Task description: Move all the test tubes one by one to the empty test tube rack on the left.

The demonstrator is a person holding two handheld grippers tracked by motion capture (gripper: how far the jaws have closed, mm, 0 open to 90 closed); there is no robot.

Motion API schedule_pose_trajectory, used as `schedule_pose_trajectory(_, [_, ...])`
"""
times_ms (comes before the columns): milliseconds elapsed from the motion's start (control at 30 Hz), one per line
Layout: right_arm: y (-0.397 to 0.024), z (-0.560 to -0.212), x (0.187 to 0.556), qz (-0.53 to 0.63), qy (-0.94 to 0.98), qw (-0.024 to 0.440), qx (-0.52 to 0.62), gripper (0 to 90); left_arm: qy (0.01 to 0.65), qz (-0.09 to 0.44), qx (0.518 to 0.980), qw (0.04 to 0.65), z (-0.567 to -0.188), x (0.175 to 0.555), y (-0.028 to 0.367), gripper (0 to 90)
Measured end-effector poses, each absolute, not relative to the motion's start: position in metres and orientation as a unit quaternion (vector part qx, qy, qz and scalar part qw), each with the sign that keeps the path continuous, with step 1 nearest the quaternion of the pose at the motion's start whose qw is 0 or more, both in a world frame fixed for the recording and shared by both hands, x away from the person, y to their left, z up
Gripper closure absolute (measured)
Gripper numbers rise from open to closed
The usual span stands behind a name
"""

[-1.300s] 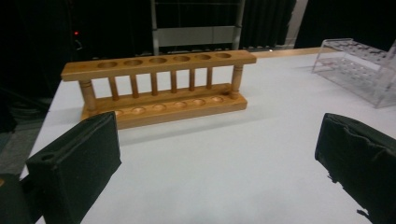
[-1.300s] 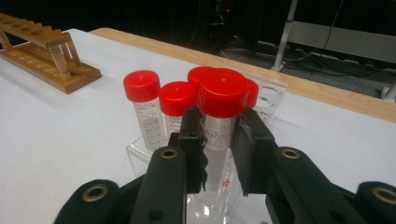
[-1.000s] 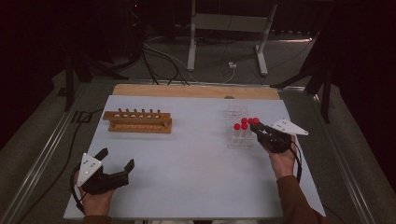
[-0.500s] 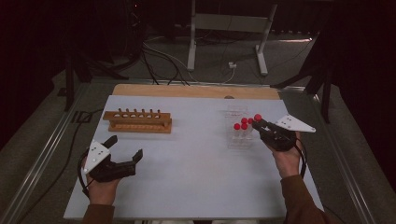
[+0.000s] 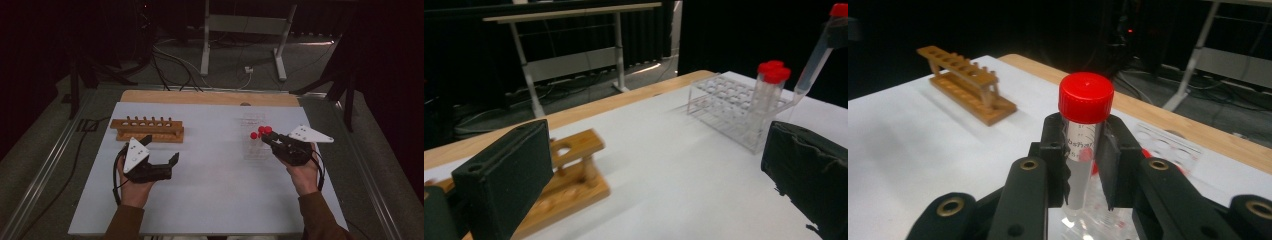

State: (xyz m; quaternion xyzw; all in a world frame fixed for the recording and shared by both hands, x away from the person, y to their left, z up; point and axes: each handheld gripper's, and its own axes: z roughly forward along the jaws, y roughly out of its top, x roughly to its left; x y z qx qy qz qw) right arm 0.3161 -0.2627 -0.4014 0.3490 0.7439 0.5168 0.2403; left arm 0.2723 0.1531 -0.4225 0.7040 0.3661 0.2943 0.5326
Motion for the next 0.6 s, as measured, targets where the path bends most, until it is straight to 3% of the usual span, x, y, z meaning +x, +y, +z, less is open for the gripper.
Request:
schedule_pose_trajectory(300, [-0.233,-0.399,0.317,0.523,0.759,0.215,0.322,74.7,0.35,0.269,0.715,0.542,-0.421,0.285,0.119,1.8])
schedule_pose_trajectory(567, [-0.211,-0.402,0.318,0.522,0.77,0.197,0.308,74.6,0.329,0.25,0.729,0.546,-0.42,0.286,0.098,8.4])
schedule_pose_trajectory(600, [-0.205,-0.403,0.318,0.522,0.773,0.192,0.304,74.6,0.325,0.247,0.731,0.546,-0.42,0.286,0.095,12.7])
